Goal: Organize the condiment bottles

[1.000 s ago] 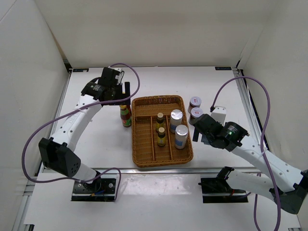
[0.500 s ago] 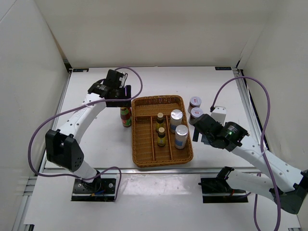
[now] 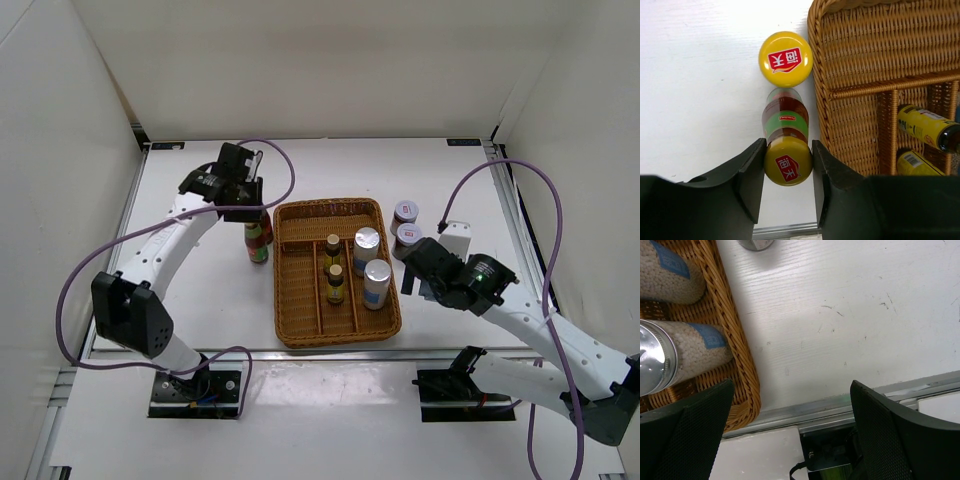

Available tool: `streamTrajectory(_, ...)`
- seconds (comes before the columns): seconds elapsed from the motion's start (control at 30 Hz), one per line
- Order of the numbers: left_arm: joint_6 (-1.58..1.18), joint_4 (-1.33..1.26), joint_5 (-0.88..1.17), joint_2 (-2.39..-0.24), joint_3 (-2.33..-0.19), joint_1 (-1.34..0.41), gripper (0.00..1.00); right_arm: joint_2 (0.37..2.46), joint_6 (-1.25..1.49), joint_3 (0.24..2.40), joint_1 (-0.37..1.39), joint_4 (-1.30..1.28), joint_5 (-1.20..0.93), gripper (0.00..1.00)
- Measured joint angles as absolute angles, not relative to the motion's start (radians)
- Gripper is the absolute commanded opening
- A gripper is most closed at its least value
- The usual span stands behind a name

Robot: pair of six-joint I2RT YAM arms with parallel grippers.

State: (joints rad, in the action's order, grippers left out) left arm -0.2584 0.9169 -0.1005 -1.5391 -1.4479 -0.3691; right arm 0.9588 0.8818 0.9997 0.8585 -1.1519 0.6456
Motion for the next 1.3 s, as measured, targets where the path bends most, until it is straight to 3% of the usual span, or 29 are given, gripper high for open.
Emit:
streamTrajectory(0.4,-0.256,1.054,-0.098,-1.434,-1.726,-0.43,0.11,0.959,0.883,0.998,0.859,-1.153,0.648,1.0)
streamTrajectory(0.57,-0.311,1.06,-0.015,-1.4,-1.745,-0.503,0.11,0.966,0.883,0.998,0.859,-1.153,0.648,1.0)
streamTrajectory(1.13,-0.368,0.929,-0.048,-1.431,-1.385,-0.638,0.11,0.967,0.883,0.998,0.859,-1.155,0.646,1.0)
streamTrajectory(1.27,-0.368,0.892,-0.065,-1.436,-1.36,-0.646,0.28,0.967,0.883,0.998,0.859,-1.158,0.646,1.0)
streamTrajectory(1.3,-0.368,0.884,-0.067,-1.436,-1.36,-0.648,0.46,0.967,0.883,0.998,0.859,-1.158,0.646,1.0)
